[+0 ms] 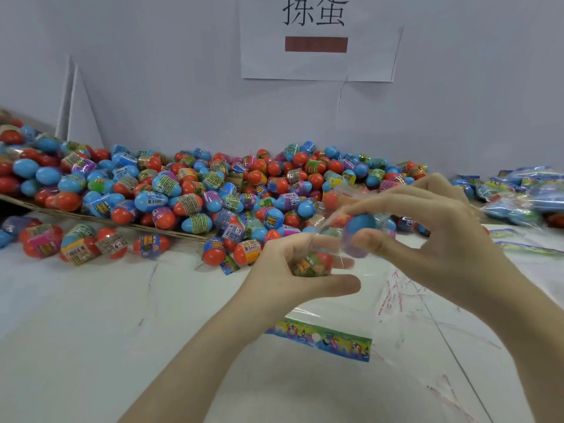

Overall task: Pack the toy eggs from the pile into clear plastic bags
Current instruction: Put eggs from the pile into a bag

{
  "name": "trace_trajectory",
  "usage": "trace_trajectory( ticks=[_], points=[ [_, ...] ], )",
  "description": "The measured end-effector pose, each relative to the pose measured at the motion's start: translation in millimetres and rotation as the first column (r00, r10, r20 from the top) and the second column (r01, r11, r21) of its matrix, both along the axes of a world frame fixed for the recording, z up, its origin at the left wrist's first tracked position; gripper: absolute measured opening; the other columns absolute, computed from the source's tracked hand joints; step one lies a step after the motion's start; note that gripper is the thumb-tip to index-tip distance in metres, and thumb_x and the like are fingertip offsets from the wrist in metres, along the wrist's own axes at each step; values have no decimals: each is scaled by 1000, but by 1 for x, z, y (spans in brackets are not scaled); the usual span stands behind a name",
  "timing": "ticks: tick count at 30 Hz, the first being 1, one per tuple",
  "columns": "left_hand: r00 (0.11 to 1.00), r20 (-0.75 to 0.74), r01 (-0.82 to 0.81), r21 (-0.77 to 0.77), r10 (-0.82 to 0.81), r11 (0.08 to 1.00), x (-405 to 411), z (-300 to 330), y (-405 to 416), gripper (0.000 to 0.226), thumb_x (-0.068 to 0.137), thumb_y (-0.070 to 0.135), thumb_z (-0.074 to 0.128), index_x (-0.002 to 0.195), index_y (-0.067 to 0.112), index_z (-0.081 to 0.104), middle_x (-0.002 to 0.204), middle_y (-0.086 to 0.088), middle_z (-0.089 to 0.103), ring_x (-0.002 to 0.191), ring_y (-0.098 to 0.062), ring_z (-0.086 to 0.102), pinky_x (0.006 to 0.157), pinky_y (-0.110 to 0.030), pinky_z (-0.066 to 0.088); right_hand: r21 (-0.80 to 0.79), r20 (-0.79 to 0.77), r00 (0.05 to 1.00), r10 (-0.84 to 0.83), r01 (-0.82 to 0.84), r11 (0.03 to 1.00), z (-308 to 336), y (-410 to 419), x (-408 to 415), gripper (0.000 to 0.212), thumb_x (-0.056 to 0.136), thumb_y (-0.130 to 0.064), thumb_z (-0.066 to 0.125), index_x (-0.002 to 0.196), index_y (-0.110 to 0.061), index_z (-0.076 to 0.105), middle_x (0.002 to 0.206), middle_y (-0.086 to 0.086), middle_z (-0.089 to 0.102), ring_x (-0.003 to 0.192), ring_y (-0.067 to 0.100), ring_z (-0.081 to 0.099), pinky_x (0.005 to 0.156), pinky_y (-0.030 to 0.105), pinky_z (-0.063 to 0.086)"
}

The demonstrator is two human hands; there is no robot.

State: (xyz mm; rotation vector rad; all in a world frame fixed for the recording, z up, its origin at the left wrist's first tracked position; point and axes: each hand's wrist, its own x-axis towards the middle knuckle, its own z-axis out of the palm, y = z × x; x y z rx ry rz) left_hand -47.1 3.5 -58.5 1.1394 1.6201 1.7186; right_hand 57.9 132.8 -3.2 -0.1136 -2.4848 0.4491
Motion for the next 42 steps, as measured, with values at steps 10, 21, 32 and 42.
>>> trace_trajectory(
  ticks=[10,21,32,42],
  points=[
    [988,146,73,-120,-55,990,3,0,1,38,65,42,65,97,21,68,92,-3,74,80,-19,70,61,-16,51,-161,93,995,39,-24,987,-6,-2,-6,39,56,-64,40,83,-42,56,80,-27,53,90,2,40,80,36,36],
    [979,200,74,-105,-52,992,-1,-6,2,34,60,34,70,91,21,70,83,2,74,77,-7,69,65,-15,52,55,323,945,-45,29,998,-12,1,-10,40,54,-70,10,70,-51,41,74,-30,42,86,-10,26,67,24,10],
    [954,298,49,-83,-23,995,-4,-9,2,35,61,38,69,92,21,71,86,0,74,72,-10,69,64,-19,55,14,462,886,36,-48,999,-17,7,-7,44,37,-84,39,68,-54,47,102,-36,32,94,-2,16,71,22,10],
    [962,189,252,-343,-197,905,-11,-13,-4,26,73,33,76,96,20,72,88,0,71,80,-14,64,74,-19,52,-80,465,878,117,-90,993,-25,14,-13,39,40,-77,39,54,-44,55,100,-40,33,100,-9,17,74,23,9]
  ],
)
